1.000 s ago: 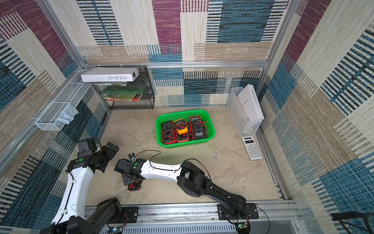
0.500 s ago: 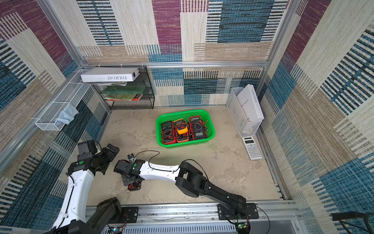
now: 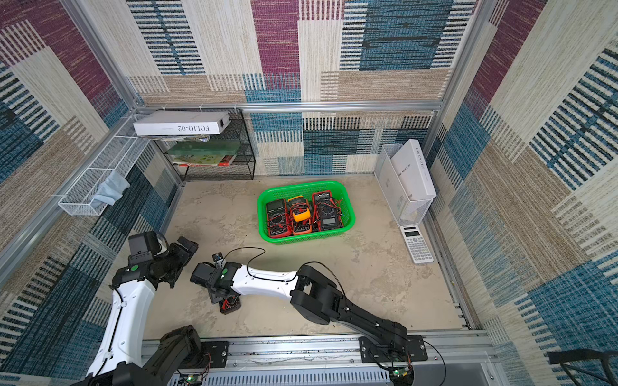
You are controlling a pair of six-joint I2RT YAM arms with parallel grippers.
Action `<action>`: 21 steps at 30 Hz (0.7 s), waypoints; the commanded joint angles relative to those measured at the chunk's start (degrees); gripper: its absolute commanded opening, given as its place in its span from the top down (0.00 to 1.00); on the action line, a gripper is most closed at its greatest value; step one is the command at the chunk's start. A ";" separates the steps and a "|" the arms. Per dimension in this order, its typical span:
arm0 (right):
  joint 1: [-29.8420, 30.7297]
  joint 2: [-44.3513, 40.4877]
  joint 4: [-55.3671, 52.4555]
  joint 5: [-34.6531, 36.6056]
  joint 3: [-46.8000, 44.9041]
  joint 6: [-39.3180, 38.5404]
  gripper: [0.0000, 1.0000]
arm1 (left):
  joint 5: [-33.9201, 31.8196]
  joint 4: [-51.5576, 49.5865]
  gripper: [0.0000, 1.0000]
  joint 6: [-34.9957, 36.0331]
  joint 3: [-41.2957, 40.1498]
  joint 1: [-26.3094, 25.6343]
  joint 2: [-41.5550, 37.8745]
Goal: Put the multimeter into the basket
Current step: Pick up the multimeter from the center of the board.
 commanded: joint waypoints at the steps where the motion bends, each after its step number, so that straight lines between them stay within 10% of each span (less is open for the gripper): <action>1: -0.14 -1.46 -3.41 0.91 -1.24 -1.08 0.36 | 1.52 1.16 0.00 -0.27 -0.14 0.06 0.19; 21: -4.15 -13.63 -1.12 4.67 -12.26 -4.06 0.40 | 11.00 5.83 0.00 -3.26 0.18 -0.10 5.01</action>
